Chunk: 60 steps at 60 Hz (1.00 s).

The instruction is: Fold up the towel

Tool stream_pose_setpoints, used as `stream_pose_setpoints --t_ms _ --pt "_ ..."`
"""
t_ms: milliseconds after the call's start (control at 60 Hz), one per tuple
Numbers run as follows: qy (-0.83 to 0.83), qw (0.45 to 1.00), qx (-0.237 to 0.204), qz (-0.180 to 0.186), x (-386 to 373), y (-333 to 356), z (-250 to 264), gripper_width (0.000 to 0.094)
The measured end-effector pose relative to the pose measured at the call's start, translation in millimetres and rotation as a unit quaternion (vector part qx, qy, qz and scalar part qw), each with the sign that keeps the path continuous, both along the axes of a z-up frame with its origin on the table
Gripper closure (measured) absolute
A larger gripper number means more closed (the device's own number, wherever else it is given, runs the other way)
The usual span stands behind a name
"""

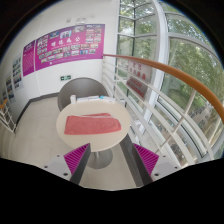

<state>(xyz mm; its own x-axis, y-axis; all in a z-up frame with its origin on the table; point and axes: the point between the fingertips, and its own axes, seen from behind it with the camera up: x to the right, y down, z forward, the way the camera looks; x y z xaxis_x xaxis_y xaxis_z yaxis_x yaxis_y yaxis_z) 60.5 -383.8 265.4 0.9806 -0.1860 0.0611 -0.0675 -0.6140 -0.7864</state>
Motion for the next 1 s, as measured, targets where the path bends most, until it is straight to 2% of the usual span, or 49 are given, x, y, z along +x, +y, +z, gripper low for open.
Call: stream_pose_setpoints --t_ms 17,217,433,600,717,783,1000 --pt "0.001 1.0 0.004 -0.001 -11.0 -10.0 -21.6 0.0073" --pt "0.002 1.0 -0.003 0.02 -39.4 6.5 -44.9 0.0076" --pt "0.021 0.997 -0.022 0.069 -118.8 46.0 -97.5 0.0081" --pt "0.029 0.994 0.003 0.109 -186.6 133.0 -130.9 0.0075" --pt "0.019 0.993 0.019 0.114 -221.6 205.5 -162.1 0.0075" --pt "0.015 0.994 0.021 0.105 -238.0 247.1 -181.9 0.0075" --pt "-0.008 0.995 -0.009 0.098 -243.8 339.3 -255.6 0.0107"
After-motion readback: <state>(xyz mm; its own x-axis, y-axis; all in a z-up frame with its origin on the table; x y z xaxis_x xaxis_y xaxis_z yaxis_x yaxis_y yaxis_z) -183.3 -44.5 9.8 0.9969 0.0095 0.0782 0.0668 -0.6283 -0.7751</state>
